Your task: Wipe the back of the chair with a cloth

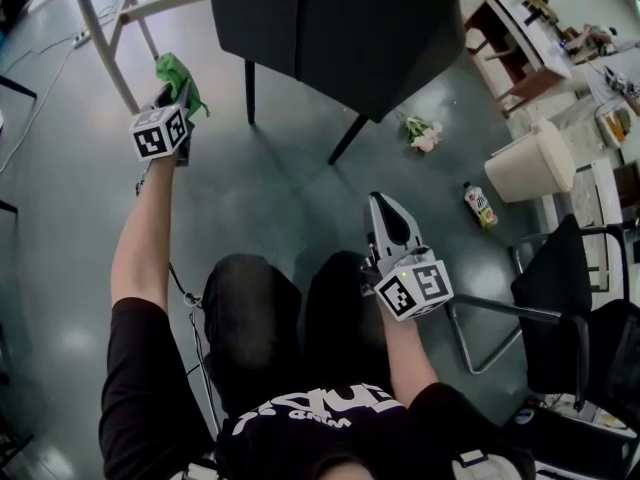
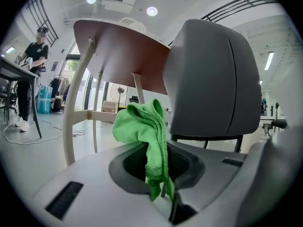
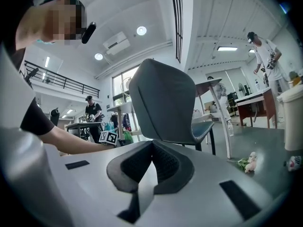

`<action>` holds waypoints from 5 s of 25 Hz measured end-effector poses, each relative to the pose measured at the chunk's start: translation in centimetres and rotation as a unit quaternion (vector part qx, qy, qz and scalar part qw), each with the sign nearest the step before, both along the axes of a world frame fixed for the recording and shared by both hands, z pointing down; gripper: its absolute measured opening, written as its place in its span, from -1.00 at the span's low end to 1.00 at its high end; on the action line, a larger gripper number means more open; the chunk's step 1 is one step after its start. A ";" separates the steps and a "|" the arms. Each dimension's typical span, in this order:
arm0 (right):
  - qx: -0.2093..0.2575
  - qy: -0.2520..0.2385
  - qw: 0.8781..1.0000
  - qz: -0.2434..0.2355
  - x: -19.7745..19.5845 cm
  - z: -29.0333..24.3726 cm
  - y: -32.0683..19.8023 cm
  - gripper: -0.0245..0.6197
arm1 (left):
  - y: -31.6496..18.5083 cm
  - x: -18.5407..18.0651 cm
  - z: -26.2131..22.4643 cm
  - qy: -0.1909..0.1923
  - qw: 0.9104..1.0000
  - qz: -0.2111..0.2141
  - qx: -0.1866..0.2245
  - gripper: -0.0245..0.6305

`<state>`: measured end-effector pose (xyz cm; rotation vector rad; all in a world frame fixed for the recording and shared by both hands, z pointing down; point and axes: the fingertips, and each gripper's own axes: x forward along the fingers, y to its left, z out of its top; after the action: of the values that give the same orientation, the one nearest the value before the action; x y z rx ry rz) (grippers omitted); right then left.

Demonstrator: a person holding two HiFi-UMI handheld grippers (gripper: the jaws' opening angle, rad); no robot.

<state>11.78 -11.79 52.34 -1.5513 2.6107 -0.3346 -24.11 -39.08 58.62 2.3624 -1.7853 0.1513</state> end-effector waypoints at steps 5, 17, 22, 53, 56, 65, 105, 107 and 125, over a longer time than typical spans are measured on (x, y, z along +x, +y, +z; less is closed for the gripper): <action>-0.003 0.007 1.000 0.006 0.4 0.1 -0.1 -0.93 | -2.0 3.6 -0.8 -0.029 0.999 0.031 0.001 -0.73; -0.010 0.008 1.000 0.013 0.9 0.6 0.0 -0.93 | 0.2 17.3 -2.5 -0.054 0.981 0.182 0.043 -0.73; -0.011 0.006 1.000 0.012 0.8 0.8 0.3 -0.93 | 2.4 22.1 -2.8 -0.046 0.971 0.227 0.057 -0.73; -0.010 -0.019 1.000 0.020 2.8 1.4 0.7 -0.93 | 13.9 36.4 -2.8 -0.045 0.917 0.390 0.064 -0.73; -0.013 -0.019 1.000 0.016 2.7 1.6 0.7 -0.93 | 12.4 33.6 -2.8 -0.042 0.932 0.355 0.057 -0.73; -0.027 -0.014 1.000 0.006 0.9 1.3 -0.7 -0.93 | 9.1 24.7 -4.3 -0.010 0.964 0.262 0.047 -0.73; -0.067 -0.005 0.997 -0.025 -1.8 -54.4 -1.9 -0.93 | 21.3 18.1 -61.2 0.048 0.974 0.220 -0.030 -0.73; -0.060 -0.002 0.998 -0.027 -1.2 -55.1 -1.6 -0.93 | 21.9 18.1 -62.1 0.049 0.975 0.213 -0.026 -0.73; -0.030 0.025 0.999 -0.002 3.0 -54.2 -1.4 -0.93 | 24.8 20.0 -62.1 0.038 0.979 0.200 0.026 -0.73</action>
<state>14.82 -13.24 -1.85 -1.5937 2.6651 -0.3829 -4.11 -14.28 -3.52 2.6979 -1.2750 0.0653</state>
